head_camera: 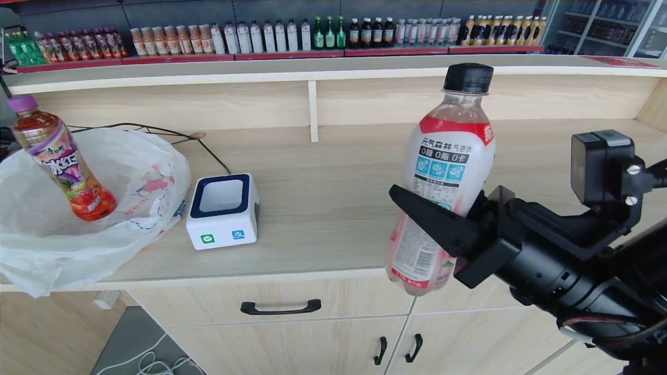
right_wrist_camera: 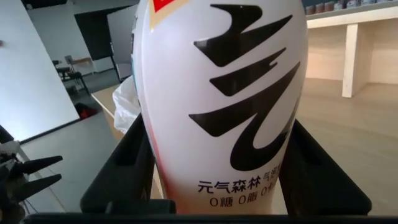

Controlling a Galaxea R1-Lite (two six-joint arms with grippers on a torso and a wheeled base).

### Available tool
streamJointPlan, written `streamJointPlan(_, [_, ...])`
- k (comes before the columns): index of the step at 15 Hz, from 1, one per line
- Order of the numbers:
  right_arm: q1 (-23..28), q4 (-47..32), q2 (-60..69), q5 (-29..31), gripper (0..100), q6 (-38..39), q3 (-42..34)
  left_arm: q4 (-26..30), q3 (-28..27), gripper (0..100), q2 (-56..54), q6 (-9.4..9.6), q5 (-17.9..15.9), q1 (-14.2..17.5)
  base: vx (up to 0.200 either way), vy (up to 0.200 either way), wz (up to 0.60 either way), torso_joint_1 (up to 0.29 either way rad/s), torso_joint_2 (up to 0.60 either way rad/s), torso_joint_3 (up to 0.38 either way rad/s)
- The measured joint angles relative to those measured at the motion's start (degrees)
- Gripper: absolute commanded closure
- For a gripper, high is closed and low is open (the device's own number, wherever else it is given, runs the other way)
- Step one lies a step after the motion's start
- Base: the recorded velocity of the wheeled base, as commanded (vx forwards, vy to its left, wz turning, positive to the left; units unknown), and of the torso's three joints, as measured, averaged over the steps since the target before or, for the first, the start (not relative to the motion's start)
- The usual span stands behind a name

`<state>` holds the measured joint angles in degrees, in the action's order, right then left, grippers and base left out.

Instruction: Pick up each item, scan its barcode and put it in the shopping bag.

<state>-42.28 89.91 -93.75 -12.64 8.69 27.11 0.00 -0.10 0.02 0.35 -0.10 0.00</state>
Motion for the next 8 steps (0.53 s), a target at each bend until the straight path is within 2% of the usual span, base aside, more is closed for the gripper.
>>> streamJointPlan(1, [0.49, 0.01, -0.29, 1.49, 100, -3.22, -0.4, 0.0, 0.0, 0, 0.0, 0.0, 0.0, 0.0, 0.0, 0.0, 0.0, 0.0, 0.0, 0.0])
streamJointPlan(3, [1.24, 0.04, -0.85, 8.27, 100, -7.41, -0.51, 0.05, 0.0, 0, 0.0, -0.02, 0.0, 0.0, 0.0, 0.0, 0.0, 0.0, 0.0, 0.0])
streamJointPlan(6, [1.07, 0.01, -1.62, 19.31, 100, -9.75, -0.88, 0.02, 0.0, 0, 0.0, 0.07, 0.02, 0.0, 0.0, 0.0, 0.0, 0.0, 0.0, 0.0])
streamJointPlan(8, [1.05, 0.15, -2.19, 22.85, 100, -10.58, 0.15, 0.02, 0.0, 0, 0.0, 0.07, 0.02, 0.0, 0.0, 0.0, 0.0, 0.0, 0.0, 0.0])
